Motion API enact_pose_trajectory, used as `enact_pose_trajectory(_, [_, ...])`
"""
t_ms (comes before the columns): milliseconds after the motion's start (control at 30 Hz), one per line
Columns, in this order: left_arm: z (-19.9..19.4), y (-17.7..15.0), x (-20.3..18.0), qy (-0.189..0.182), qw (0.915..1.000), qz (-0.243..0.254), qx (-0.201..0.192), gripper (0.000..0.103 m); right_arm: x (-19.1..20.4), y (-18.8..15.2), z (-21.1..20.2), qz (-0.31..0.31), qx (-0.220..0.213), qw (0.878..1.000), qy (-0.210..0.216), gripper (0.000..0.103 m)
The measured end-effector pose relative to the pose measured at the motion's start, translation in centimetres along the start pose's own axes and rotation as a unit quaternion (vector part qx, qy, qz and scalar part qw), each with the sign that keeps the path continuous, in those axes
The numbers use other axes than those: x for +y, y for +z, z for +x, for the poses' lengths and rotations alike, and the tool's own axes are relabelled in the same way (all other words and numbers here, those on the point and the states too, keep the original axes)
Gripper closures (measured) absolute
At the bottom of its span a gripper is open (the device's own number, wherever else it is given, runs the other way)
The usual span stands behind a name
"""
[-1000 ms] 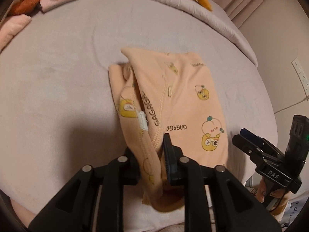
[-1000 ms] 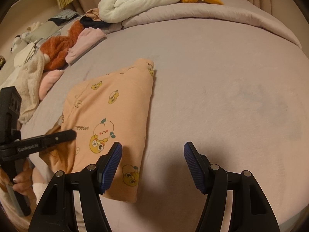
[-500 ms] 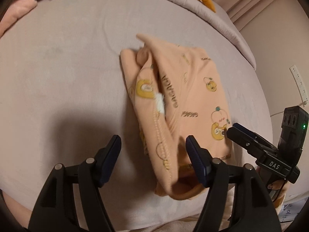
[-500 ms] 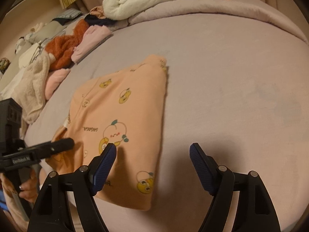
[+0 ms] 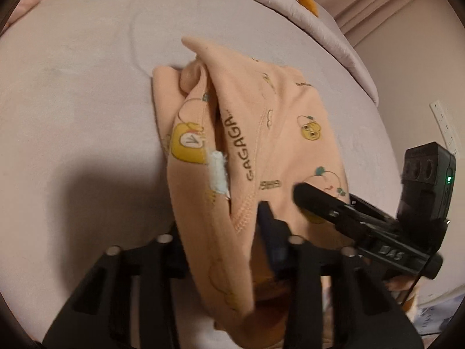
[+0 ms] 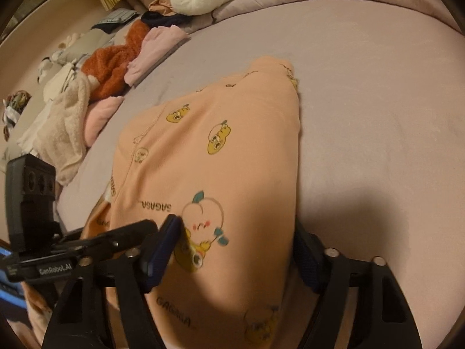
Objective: Fold small clothes
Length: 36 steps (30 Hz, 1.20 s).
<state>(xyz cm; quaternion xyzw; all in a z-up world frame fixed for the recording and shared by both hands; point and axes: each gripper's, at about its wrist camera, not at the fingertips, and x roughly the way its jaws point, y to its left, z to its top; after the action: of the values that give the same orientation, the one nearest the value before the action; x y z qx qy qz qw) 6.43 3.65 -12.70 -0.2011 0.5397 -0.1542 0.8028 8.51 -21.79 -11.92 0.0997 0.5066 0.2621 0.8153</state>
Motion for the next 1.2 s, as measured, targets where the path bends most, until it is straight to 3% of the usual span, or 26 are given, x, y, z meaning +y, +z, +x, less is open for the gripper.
enact_pose_trajectory(67, [0.0, 0.2, -0.6, 0.000, 1.0000, -0.002, -0.001, 0.080, -0.1, 0.1, -0.1, 0.005, -0.001, 1.000, 0.008, 0.055])
enact_pose_trajectory(100, [-0.2, 0.2, -1.0, 0.005, 1.0000, 0.001, -0.005, 0.081, 0.1, 0.2, -0.4, 0.003, -0.003, 1.000, 0.011, 0.066])
enact_pose_trajectory(200, [-1.1, 0.5, -3.0, 0.030, 0.9989, 0.027, -0.023, 0.083, 1.0, 0.3, -1.4, -0.020, -0.017, 1.000, -0.001, 0.072])
enact_pose_trajectory(467, [-3.3, 3.4, -7.1, 0.021, 0.9941, 0.073, -0.077, 0.083, 0.9, 2.9, -5.7, -0.054, -0.086, 0.995, -0.019, 0.072])
enact_pose_trajectory(667, [-1.9, 6.4, -8.9, 0.019, 0.9913, 0.091, -0.092, 0.082, -0.5, 5.3, -7.0, -0.054, -0.116, 0.991, -0.034, 0.072])
enact_pose_trajectory(900, [1.5, 8.9, -9.3, 0.017, 0.9933, 0.088, -0.073, 0.082, -2.7, 6.6, -5.7, -0.038, -0.104, 0.992, -0.054, 0.072])
enact_pose_trajectory(1200, [4.3, 8.4, -8.2, 0.038, 0.9960, 0.076, -0.029, 0.078, -4.5, 6.4, -3.4, -0.018, -0.064, 0.995, -0.070, 0.072])
